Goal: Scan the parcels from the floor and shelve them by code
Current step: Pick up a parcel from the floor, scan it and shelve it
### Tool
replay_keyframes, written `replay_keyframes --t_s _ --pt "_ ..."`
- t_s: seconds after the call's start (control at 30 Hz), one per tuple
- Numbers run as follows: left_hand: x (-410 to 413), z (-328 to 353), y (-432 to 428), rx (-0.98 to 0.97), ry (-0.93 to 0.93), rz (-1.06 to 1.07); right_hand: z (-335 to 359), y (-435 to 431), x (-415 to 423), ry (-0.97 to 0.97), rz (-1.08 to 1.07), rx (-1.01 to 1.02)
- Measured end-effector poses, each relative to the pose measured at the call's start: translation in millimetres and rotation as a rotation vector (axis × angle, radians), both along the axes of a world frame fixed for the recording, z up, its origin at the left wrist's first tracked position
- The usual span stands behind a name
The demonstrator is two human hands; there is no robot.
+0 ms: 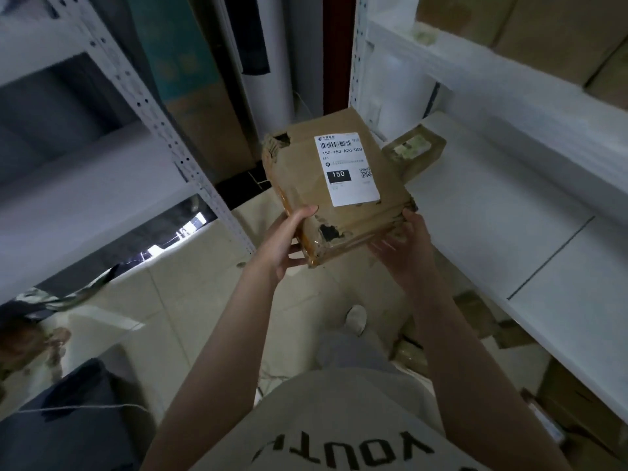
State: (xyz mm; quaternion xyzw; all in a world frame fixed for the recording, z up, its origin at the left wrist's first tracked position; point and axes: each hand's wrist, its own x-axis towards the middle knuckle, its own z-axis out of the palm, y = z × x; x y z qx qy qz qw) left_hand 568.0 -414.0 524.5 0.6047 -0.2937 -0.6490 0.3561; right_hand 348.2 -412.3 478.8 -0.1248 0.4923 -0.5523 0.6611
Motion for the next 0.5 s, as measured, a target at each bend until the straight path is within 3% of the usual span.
replay_keyframes --t_s 0.23,0.5 --pt "-96 -23 -147 0.163 -0.050 -0.155 -10 -101 -77 -0.033 -0.217 0.182" --pt "-195 -46 -225 0.250 -0.121 -0.388 -27 -117 -150 -0.169 -0.474 0.280"
